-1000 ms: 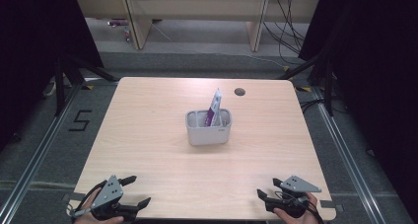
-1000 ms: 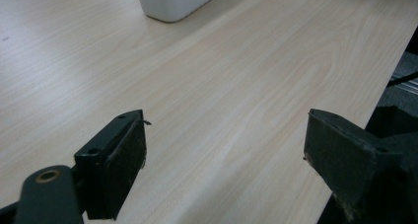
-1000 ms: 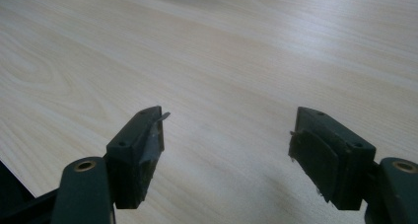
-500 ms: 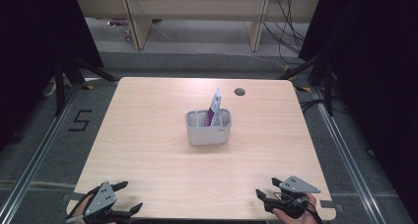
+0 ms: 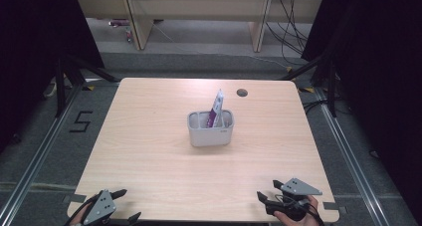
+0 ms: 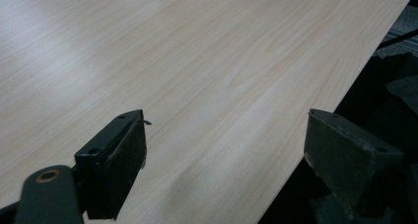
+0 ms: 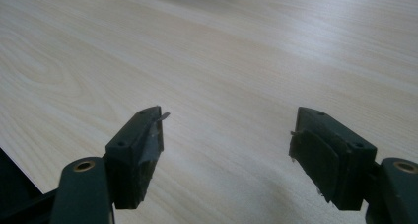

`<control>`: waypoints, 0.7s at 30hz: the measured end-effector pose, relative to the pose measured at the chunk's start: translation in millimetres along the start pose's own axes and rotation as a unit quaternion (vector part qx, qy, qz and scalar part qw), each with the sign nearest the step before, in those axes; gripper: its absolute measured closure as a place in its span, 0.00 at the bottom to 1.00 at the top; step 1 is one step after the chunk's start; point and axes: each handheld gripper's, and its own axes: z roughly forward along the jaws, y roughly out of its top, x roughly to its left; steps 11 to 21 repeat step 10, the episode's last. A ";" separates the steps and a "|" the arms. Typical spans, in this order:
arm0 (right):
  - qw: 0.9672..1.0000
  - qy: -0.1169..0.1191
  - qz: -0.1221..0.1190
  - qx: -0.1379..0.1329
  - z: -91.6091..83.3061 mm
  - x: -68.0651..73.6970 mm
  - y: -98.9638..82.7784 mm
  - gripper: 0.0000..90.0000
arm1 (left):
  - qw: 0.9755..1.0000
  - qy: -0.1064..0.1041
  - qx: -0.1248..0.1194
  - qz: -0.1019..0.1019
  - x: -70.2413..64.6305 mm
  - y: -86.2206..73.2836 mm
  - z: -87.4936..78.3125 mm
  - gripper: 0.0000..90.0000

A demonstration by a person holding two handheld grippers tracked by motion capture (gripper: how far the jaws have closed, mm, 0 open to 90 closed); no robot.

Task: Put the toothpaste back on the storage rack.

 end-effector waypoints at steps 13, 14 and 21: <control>1.000 0.002 0.001 0.002 0.1 0.8 0.1 0.31 | 1.000 0.003 0.010 0.010 3.4 -0.2 0.7 0.18; 1.000 0.002 0.001 0.002 0.1 0.8 0.1 0.31 | 1.000 0.003 0.010 0.010 3.4 -0.2 0.7 0.18; 1.000 0.002 0.001 0.002 0.1 0.8 0.1 0.31 | 1.000 0.003 0.010 0.010 3.4 -0.2 0.7 0.18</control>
